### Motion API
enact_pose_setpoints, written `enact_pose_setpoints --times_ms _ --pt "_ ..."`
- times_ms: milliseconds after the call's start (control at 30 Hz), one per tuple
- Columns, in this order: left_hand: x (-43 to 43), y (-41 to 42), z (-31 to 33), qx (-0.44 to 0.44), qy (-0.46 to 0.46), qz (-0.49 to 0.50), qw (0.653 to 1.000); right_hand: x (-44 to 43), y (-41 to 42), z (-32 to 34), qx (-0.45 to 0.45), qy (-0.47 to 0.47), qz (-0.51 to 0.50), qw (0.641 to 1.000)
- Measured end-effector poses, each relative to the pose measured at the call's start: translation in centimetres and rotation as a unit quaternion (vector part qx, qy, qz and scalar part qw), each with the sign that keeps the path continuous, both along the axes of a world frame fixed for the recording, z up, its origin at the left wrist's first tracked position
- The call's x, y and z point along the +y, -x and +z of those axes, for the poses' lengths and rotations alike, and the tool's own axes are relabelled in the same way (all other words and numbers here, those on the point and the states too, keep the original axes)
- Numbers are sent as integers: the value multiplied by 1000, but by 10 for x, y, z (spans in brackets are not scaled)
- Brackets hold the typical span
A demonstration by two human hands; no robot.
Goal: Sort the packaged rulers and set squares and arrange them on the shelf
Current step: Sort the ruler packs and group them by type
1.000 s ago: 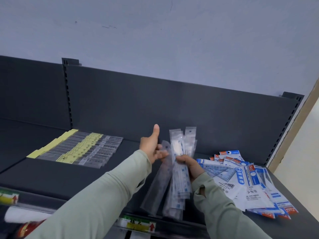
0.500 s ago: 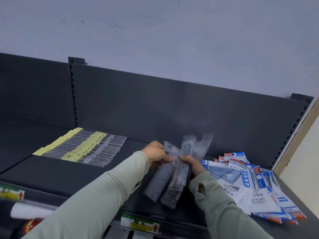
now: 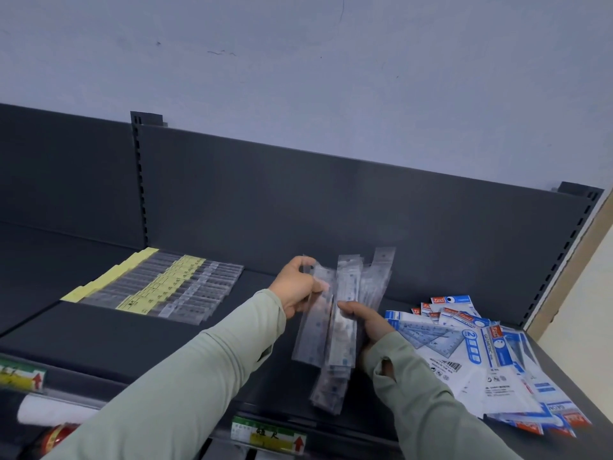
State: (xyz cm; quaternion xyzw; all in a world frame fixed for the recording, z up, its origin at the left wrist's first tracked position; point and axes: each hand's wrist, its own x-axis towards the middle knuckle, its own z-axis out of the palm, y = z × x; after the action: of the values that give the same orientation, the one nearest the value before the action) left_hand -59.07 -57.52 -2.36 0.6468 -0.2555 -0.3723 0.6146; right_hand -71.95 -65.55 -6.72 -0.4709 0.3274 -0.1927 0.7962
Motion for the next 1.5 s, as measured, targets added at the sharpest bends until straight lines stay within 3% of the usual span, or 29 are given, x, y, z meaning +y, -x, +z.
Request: enact_pose_setpoints --times_ms 267,533,667,767,833,1100,1267,1367,1433,1500 --pt "1 0 6 -37 30 -24 999 1 -6 7 55 74 -16 996" --pt "5 -14 7 -79 51 -30 995 2 0 6 28 55 16 998" --pt "1 -15 -1 -146 35 9 989 2 -1 6 19 54 32 998" --pt "-3 -17 -3 -263 -13 25 964 2 -3 7 28 61 35 997" --pt "-1 -18 2 -291 -34 12 956 1 -4 8 33 69 29 997" --pt "10 -24 18 -106 -62 -16 992 0 -2 8 17 71 37 997" --pt "13 -29 16 -101 -64 16 993 0 -2 9 18 88 63 994" --pt "10 -25 16 -40 -9 47 998 3 -5 11 8 94 67 993" --pt "11 -21 19 19 34 32 999 4 -7 12 6 90 56 994" --pt "14 -20 20 17 29 -11 999 4 -8 11 7 91 46 995"
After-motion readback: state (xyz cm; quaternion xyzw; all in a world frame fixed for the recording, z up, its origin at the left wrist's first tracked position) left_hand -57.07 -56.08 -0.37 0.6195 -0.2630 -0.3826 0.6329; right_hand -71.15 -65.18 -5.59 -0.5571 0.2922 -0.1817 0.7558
